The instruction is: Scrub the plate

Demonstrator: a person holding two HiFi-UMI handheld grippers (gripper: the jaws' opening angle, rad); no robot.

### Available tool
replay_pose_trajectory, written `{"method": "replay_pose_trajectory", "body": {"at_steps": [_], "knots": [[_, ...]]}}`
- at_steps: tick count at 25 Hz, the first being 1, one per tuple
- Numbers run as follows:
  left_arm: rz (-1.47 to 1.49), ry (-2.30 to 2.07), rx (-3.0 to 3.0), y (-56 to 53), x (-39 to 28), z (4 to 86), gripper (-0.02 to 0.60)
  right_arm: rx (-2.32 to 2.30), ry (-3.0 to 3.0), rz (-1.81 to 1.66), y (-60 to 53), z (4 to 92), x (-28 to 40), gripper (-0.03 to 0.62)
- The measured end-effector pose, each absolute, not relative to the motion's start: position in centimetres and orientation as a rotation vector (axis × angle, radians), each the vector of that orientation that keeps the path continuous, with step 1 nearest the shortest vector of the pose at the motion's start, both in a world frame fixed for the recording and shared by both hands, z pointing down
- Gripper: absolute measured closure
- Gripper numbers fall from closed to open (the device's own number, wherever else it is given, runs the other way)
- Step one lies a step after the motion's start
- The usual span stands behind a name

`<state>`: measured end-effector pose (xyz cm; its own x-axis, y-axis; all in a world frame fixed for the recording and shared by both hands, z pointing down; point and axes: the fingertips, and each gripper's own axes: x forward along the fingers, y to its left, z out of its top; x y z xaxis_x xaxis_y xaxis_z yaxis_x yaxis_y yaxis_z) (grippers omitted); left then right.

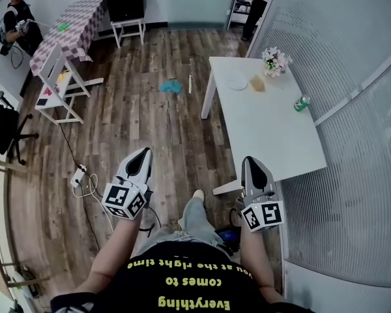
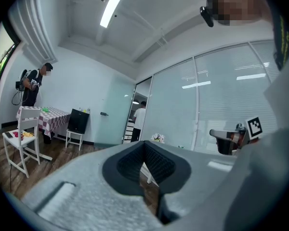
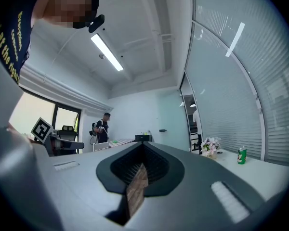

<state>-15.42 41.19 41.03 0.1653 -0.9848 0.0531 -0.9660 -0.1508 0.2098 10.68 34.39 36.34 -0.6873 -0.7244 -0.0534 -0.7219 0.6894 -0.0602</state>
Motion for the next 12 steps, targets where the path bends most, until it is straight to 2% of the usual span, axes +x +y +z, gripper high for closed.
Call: {"method": "replay_pose_trajectory", "body": {"at_steps": [12], "knots": [[-0.149, -1.953, 2.213, 30.1, -15.4, 39.2, 0.581, -1.207, 2.809, -0.045, 22.0, 34.2, 11.9, 0.588]]}}
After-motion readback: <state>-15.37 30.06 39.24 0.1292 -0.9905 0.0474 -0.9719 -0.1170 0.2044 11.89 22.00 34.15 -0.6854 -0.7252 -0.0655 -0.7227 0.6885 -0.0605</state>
